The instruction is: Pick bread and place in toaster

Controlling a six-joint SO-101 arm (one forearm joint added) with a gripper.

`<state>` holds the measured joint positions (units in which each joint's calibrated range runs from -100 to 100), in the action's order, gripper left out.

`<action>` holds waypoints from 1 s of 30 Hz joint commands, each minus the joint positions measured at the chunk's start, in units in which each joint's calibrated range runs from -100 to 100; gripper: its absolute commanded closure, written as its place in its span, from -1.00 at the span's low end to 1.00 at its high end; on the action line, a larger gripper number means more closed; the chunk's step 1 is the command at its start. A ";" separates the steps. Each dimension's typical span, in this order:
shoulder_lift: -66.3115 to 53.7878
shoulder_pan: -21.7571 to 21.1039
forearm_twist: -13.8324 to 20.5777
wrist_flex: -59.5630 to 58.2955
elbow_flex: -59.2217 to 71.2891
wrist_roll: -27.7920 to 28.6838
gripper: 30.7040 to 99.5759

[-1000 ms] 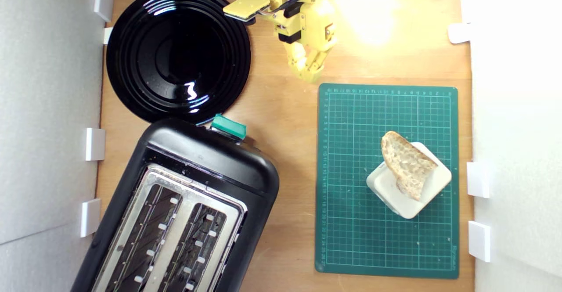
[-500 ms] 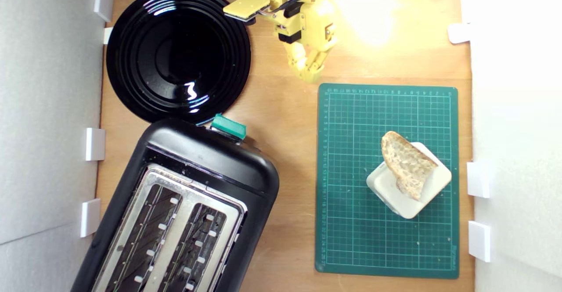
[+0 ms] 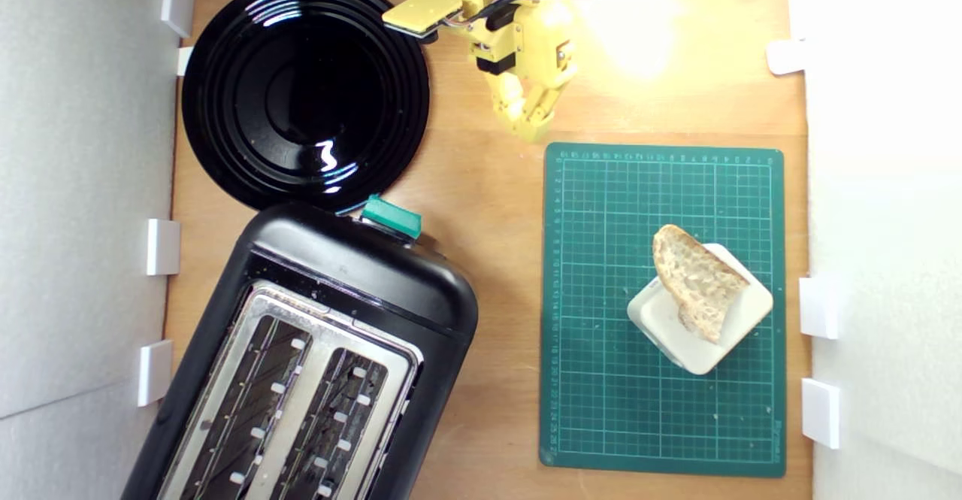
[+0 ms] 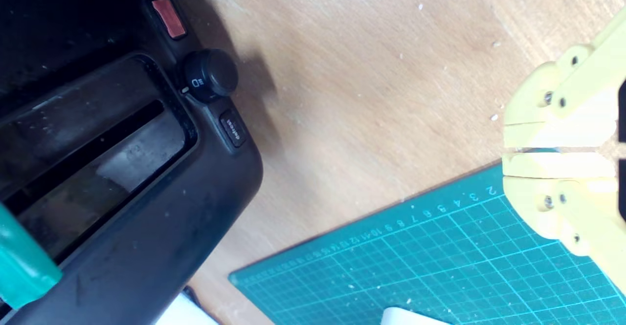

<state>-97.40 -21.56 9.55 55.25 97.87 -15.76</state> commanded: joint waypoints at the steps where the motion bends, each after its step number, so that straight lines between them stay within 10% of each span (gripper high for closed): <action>1: 4.22 0.20 -0.12 -6.96 -0.96 0.09 0.61; 30: 65.78 0.61 0.87 -89.64 -0.60 10.39 0.61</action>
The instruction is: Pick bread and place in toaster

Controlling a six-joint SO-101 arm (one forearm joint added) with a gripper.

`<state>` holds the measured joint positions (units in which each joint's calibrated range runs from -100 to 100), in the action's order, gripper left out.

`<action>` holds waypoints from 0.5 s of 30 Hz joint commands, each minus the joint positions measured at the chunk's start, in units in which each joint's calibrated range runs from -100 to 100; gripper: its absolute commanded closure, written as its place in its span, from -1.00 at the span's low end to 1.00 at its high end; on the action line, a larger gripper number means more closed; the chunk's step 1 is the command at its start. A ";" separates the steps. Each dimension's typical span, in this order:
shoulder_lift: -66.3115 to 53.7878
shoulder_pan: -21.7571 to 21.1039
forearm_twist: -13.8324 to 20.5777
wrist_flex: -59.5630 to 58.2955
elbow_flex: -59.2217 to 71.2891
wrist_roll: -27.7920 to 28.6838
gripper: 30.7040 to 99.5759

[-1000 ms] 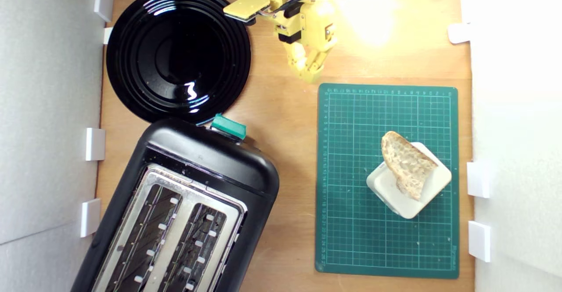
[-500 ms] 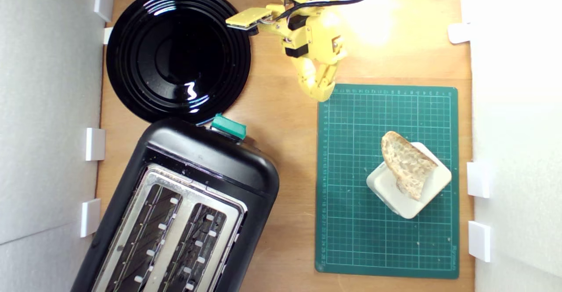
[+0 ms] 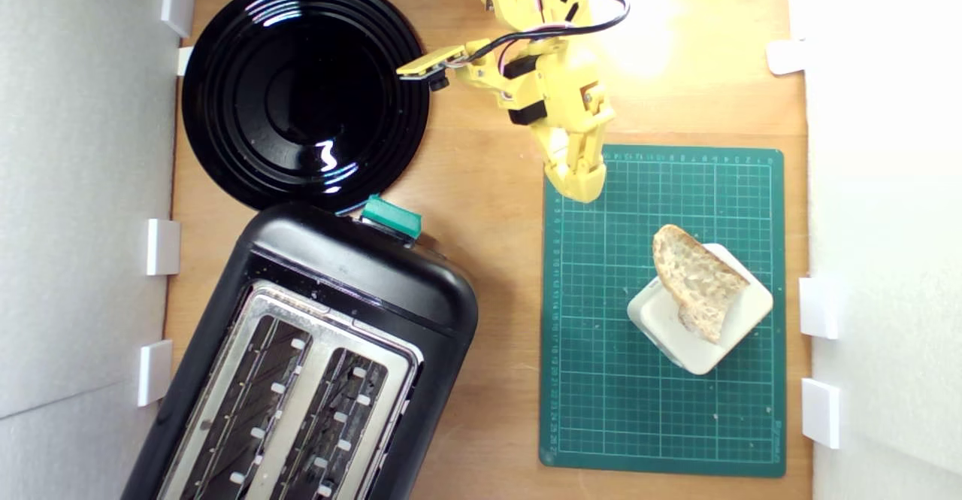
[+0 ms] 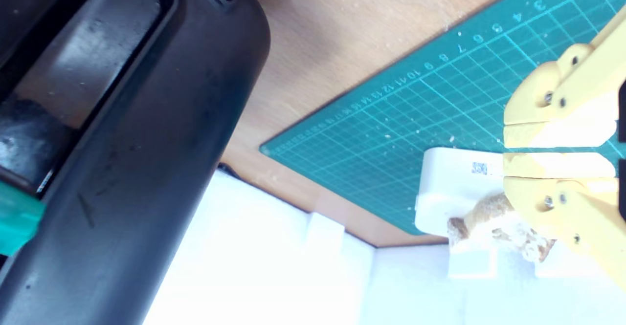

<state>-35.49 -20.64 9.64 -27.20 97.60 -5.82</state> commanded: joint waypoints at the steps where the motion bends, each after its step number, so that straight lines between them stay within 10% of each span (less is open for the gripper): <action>1: 5.62 -0.31 0.79 -9.06 -0.32 0.46 0.61; 6: 13.53 0.17 7.49 -15.97 -0.32 0.51 0.61; 15: 29.75 -0.15 8.04 -35.85 -0.77 0.98 0.61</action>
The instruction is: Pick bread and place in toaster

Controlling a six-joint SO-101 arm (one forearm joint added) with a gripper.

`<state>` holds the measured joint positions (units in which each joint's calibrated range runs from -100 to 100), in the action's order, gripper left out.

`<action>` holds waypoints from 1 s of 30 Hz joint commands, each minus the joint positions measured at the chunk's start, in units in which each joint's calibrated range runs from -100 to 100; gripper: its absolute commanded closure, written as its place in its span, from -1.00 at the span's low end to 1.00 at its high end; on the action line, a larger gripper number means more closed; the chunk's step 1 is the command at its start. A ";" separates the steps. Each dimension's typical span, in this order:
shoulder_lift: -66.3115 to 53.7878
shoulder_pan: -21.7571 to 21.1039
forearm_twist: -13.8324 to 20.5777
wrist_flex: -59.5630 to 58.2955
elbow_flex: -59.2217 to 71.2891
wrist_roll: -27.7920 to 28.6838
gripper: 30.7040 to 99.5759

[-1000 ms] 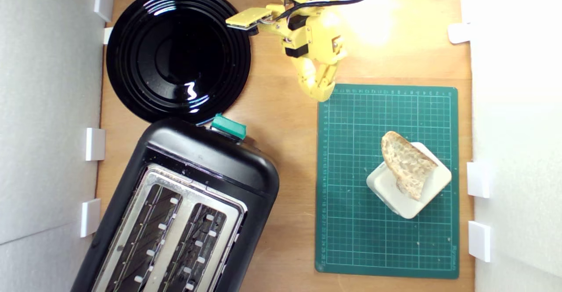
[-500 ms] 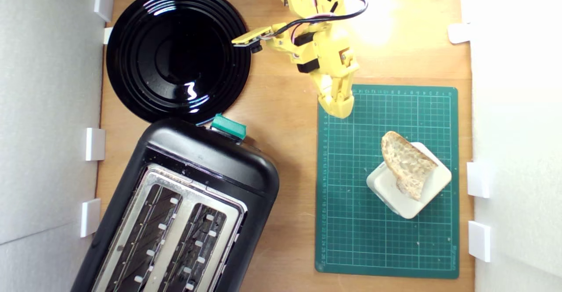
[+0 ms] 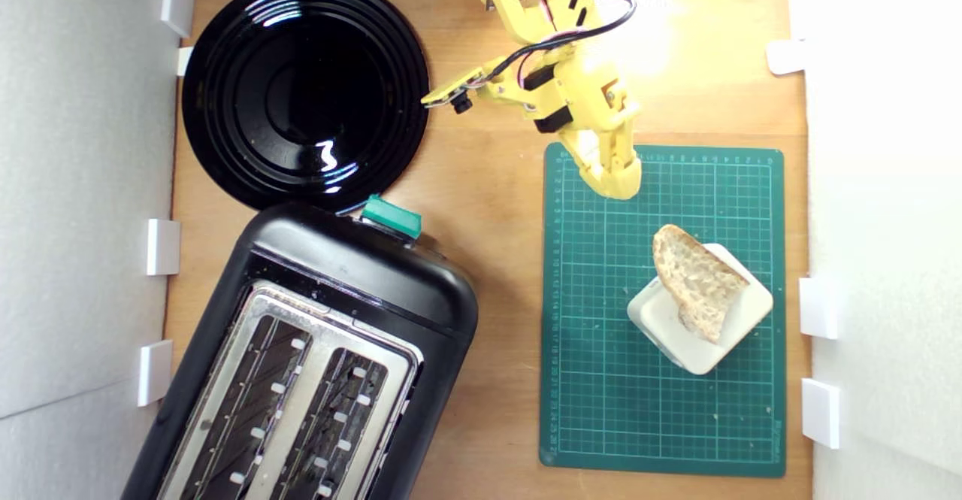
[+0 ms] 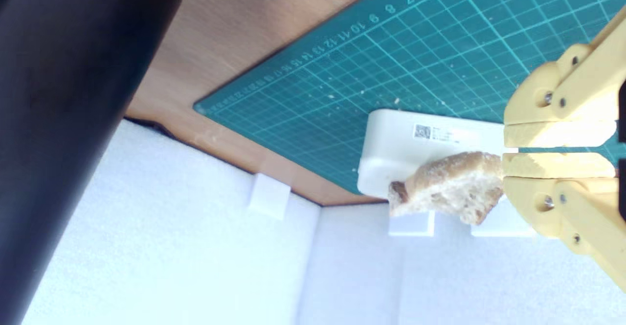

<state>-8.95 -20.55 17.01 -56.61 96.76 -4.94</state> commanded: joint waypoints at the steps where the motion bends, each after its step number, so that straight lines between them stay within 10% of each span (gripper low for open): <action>1: 4.45 -0.32 0.66 -8.07 0.15 0.10 0.61; 15: 17.43 -0.48 0.48 -20.10 -0.49 -2.25 0.60; 22: 19.10 -1.69 -0.42 -20.01 -1.76 -4.03 0.04; 30: 21.92 -1.85 -0.42 -19.93 -6.93 -3.98 -0.13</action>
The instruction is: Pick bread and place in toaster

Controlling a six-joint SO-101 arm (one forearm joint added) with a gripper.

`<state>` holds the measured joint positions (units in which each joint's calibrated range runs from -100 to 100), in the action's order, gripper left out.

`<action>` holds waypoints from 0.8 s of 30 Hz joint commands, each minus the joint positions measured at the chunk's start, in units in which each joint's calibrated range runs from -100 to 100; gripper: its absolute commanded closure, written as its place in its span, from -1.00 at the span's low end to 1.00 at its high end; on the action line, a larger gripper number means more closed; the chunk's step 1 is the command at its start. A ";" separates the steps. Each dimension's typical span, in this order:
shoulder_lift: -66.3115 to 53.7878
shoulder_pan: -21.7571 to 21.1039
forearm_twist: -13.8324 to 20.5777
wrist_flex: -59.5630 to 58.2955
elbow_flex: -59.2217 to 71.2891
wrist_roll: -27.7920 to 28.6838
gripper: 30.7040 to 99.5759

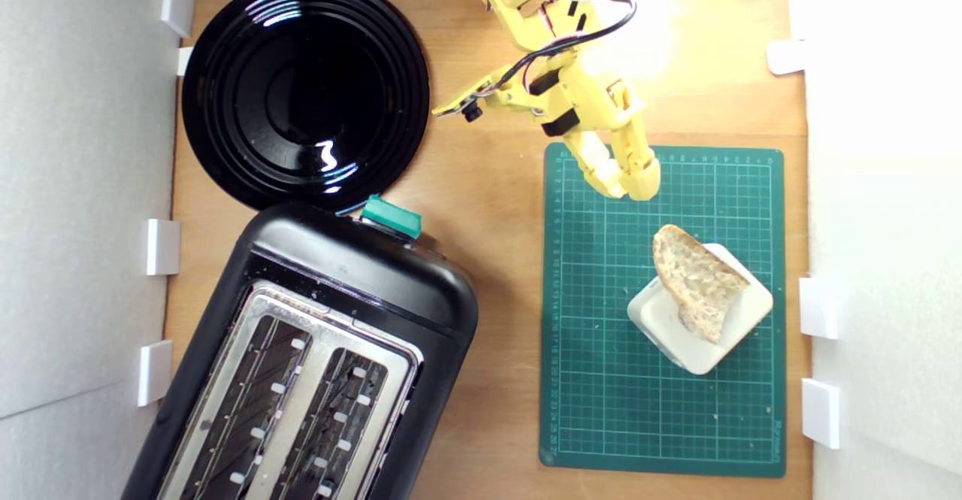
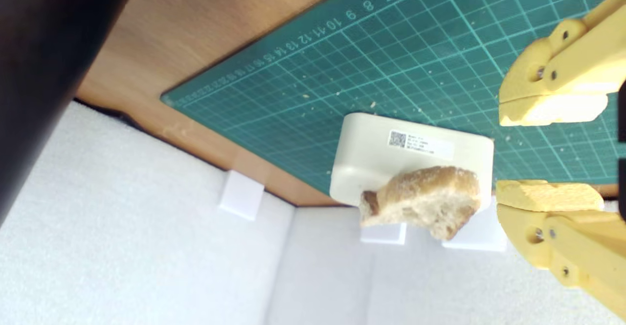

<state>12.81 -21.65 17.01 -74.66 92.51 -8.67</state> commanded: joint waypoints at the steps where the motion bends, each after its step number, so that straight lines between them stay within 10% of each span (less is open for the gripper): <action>1: 0.58 -0.75 -0.42 -1.96 -3.50 -0.30 -0.16; 10: 1.92 -2.12 -3.78 -1.79 -6.58 -0.25 -0.72; 24: 2.08 -4.38 -3.78 -1.79 -8.31 2.31 -0.73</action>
<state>15.08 -25.58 13.02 -74.66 85.48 -6.60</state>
